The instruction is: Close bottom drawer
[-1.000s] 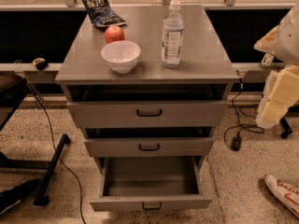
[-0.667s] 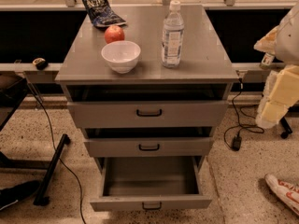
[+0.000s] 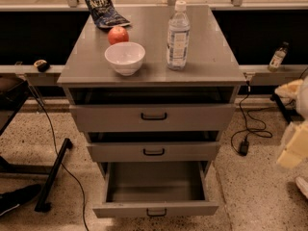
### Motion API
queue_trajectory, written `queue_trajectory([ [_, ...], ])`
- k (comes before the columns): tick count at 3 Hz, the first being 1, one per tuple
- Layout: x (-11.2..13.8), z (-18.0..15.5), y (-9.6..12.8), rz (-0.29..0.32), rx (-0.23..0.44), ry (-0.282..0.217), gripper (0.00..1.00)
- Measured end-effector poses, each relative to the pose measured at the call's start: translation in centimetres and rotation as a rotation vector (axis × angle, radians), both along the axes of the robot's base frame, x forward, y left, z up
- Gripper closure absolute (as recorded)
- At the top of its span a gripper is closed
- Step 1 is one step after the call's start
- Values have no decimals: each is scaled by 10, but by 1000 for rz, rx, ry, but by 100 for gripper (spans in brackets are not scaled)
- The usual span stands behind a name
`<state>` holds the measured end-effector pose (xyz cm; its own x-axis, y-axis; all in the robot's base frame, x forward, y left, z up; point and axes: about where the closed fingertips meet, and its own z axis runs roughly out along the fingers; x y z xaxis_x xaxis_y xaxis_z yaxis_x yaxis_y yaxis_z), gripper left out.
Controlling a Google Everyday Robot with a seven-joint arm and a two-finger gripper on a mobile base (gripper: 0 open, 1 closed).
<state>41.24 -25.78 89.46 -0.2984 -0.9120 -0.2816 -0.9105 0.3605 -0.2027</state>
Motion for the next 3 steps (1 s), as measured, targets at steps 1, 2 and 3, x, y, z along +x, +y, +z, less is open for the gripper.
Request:
queue_trajectory([
  [1,-3,-7,-4,-11,1,-1,0],
  [2,-3,-15,-11,-38,19,33,0],
  [3,-10,-76,-20,-68,133,92,0],
])
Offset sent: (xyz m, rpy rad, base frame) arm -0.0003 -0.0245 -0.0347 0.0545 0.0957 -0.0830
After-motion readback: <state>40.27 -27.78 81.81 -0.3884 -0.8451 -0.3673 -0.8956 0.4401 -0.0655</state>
